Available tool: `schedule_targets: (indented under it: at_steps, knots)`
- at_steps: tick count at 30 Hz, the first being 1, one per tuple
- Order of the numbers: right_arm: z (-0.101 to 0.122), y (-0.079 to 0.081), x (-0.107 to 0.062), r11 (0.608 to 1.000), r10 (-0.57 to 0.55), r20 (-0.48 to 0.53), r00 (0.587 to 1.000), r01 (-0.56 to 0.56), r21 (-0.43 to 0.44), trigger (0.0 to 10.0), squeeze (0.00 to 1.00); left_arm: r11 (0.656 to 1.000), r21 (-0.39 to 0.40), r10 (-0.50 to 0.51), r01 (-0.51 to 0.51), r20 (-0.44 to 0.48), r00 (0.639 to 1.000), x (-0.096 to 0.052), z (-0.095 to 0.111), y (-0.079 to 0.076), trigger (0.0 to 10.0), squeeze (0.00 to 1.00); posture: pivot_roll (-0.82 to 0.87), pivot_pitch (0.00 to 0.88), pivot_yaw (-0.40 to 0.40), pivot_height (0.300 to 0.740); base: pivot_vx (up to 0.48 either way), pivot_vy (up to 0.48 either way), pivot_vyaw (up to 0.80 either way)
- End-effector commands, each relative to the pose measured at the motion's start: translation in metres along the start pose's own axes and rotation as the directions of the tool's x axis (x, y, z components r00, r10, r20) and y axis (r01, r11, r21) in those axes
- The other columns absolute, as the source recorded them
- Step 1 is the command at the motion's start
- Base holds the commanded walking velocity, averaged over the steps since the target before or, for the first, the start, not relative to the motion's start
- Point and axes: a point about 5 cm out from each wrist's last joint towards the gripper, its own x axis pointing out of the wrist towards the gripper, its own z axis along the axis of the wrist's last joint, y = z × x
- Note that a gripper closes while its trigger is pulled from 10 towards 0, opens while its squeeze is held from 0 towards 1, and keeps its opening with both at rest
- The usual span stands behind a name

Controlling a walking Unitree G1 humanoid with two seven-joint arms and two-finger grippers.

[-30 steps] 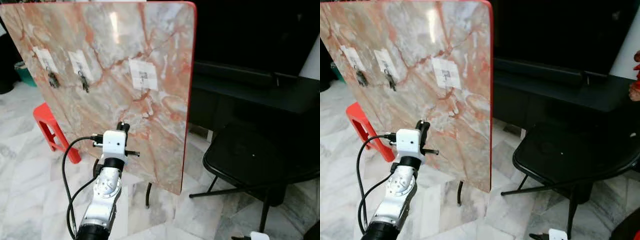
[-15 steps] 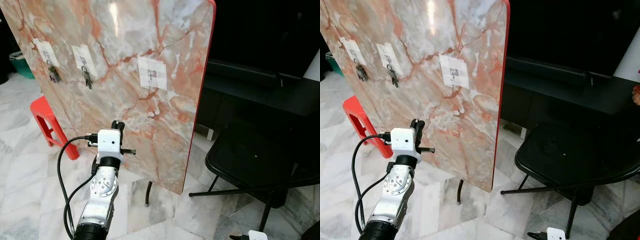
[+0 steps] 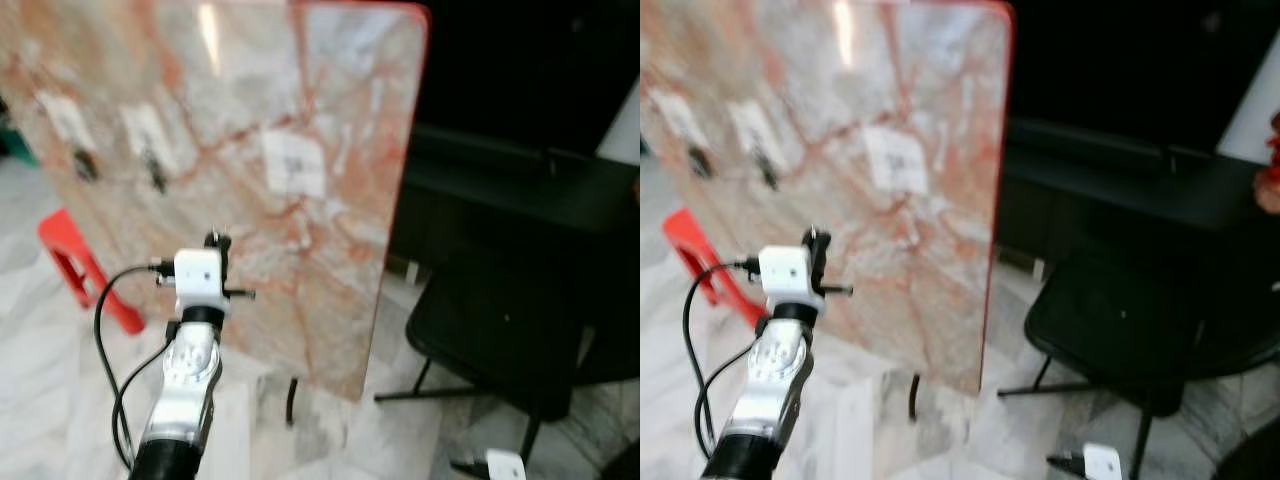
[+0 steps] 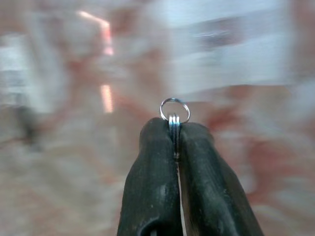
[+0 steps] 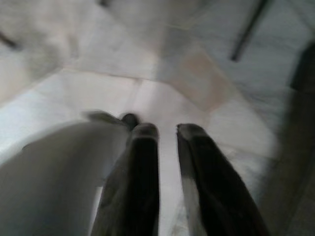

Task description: Hang keys on a hook

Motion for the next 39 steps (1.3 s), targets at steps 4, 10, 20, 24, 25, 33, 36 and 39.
schedule_targets:
  at_steps: [4,10,20,24,25,33,36,39]
  knots:
    - [0.007,0.004,0.001,1.000,0.006,0.021,1.000,-0.006,0.001,10.0,0.00,1.000,0.008,-0.014,0.013,0.029,0.999,0.002,0.005,0.001,10.0,0.00,-0.07,0.000,0.002,0.709,0.301,0.000,0.00]
    - [0.008,0.004,0.001,1.000,0.006,0.024,1.000,-0.006,0.004,10.0,0.00,1.000,-0.007,-0.030,0.030,0.061,0.998,-0.002,0.009,-0.004,10.0,0.00,-0.06,0.000,0.001,0.709,0.091,0.000,0.00]
    - [0.008,0.004,0.001,1.000,0.009,0.024,1.000,-0.009,-0.001,10.0,0.00,0.998,0.014,-0.064,0.063,0.081,0.995,-0.010,0.010,-0.006,10.0,0.00,-0.06,0.000,-0.001,0.709,0.000,0.000,0.00]
    - [0.008,0.005,0.001,1.000,0.012,0.024,1.000,-0.012,-0.003,10.0,0.00,0.995,0.007,-0.104,0.104,0.109,0.989,-0.009,0.016,-0.010,10.0,0.00,-0.06,0.000,0.002,0.709,0.000,0.000,0.00]
    - [0.008,0.005,0.001,1.000,0.013,0.024,1.000,-0.013,-0.003,10.0,0.00,0.994,-0.001,-0.112,0.113,0.113,0.987,-0.009,0.017,-0.011,10.0,0.00,-0.06,0.000,0.003,0.709,0.000,0.000,0.00]
    - [0.009,0.006,0.002,1.000,0.014,0.024,1.000,-0.014,-0.001,10.0,0.00,0.989,-0.020,-0.142,0.145,0.120,0.983,-0.001,0.023,-0.017,10.0,0.00,-0.05,0.000,0.005,0.709,0.000,0.000,0.00]
    - [0.008,0.006,0.002,1.000,0.015,0.024,1.000,-0.015,-0.001,10.0,0.00,0.989,-0.022,-0.143,0.146,0.116,0.983,0.005,0.025,-0.018,10.0,0.00,-0.05,0.000,0.010,0.709,0.000,0.000,0.00]
    - [0.008,0.006,0.002,1.000,0.014,0.024,1.000,-0.014,0.001,10.0,0.00,0.991,-0.033,-0.126,0.130,0.115,0.985,0.011,0.025,-0.016,10.0,0.00,-0.05,0.000,0.010,0.709,0.000,0.000,0.00]
